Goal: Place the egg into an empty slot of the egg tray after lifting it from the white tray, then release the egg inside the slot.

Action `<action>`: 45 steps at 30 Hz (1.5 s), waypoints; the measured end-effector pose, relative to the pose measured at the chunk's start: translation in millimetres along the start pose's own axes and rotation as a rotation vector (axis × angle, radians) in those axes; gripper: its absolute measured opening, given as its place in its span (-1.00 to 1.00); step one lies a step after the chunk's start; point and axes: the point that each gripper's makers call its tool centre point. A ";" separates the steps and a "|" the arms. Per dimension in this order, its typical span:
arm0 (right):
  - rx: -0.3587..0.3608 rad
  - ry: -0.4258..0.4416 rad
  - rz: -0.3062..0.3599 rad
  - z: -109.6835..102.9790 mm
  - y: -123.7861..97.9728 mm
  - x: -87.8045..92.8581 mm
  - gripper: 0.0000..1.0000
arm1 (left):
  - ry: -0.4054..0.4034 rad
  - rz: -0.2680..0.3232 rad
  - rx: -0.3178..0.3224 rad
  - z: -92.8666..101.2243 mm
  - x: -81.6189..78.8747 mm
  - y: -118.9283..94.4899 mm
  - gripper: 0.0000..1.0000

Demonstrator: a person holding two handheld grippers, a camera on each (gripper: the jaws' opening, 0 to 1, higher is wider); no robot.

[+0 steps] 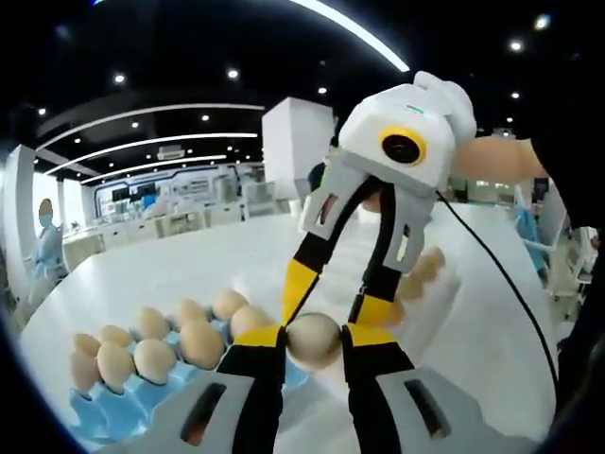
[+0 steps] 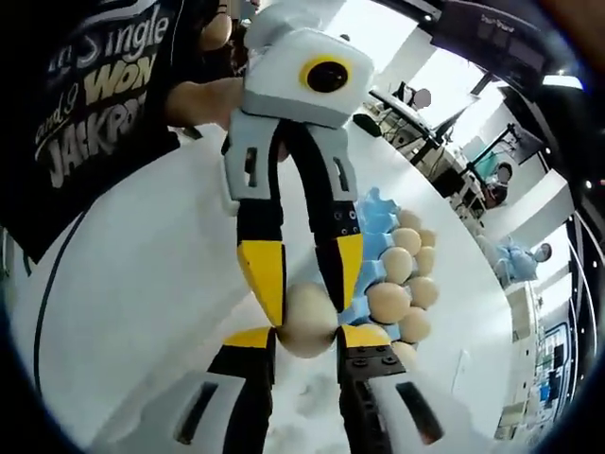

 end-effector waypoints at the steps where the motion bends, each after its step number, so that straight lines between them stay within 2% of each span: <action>1: -0.004 -0.006 -0.007 -0.5 -0.3 0.3 -0.47 | 0.011 -0.008 0.004 0.7 0.9 -0.8 -0.50; 7: -0.050 -0.033 -0.062 -4.6 -1.6 0.1 -0.47 | 0.060 -0.054 0.010 4.3 6.3 -0.6 -0.48; 13: -0.093 -0.152 -0.138 -10.1 0.5 -4.8 -0.47 | 0.126 -0.110 0.031 5.4 8.6 2.8 -0.45; 14: -0.099 -0.148 -0.134 -10.7 0.7 -6.2 -0.47 | 0.138 -0.123 0.035 5.6 9.7 3.2 -0.45; 24: -0.100 -0.184 -0.146 -12.4 0.4 -3.3 -0.45 | 0.142 -0.132 0.029 3.0 10.8 4.4 -0.48; 26: -0.095 -0.182 -0.166 -11.9 -0.1 1.2 -0.43 | 0.136 -0.126 0.029 3.9 10.1 5.2 -0.48; 27: -0.102 -0.153 -0.202 -14.9 -1.4 9.8 -0.38 | 0.136 -0.127 0.028 4.3 10.2 5.2 -0.48; 29: -0.096 -0.148 -0.207 -15.2 -1.4 13.0 -0.31 | 0.132 -0.128 0.027 4.0 10.2 4.8 -0.48; 31: -0.047 -0.130 -0.176 -10.2 -4.8 12.1 -0.33 | 0.120 -0.125 0.028 3.3 10.2 4.6 -0.48; 33: 0.038 -0.045 -0.119 -2.7 -14.7 4.3 -0.33 | 0.097 -0.113 0.026 2.9 10.0 4.6 -0.48; 36: 0.135 0.020 -0.041 5.9 -29.1 -6.5 -0.34 | 0.086 -0.105 0.026 1.9 9.5 4.7 -0.48; 38: 0.197 0.031 -0.020 13.9 -36.4 -4.8 -0.36 | 0.078 -0.102 0.028 1.6 10.3 5.0 -0.49; 40: 0.232 0.065 0.001 3.7 -37.1 -12.9 -0.36 | 0.073 -0.100 0.029 3.4 10.2 4.9 -0.49; 42: 0.229 0.076 -0.014 -4.1 -37.1 -8.2 -0.35 | 0.073 -0.098 0.030 6.3 10.5 4.2 -0.49; 43: 0.259 0.099 -0.026 -2.9 -39.3 -4.4 -0.35 | 0.072 -0.097 0.031 7.3 10.6 3.9 -0.49; 44: 0.315 0.112 -0.020 2.3 -43.3 -5.4 -0.33 | 0.066 -0.095 0.031 8.1 10.7 3.7 -0.49; 45: 0.340 0.152 -0.002 3.9 -45.8 -5.3 -0.32 | 0.063 -0.092 0.029 9.1 10.7 3.5 -0.49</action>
Point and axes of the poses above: the point that each gripper's makers call its tool centre point, and the gripper's own axes: y roughly forward along the fingers, z roughly to its right, x roughly out of its underside, and after that the axes turned 2 degrees about z, right-handed
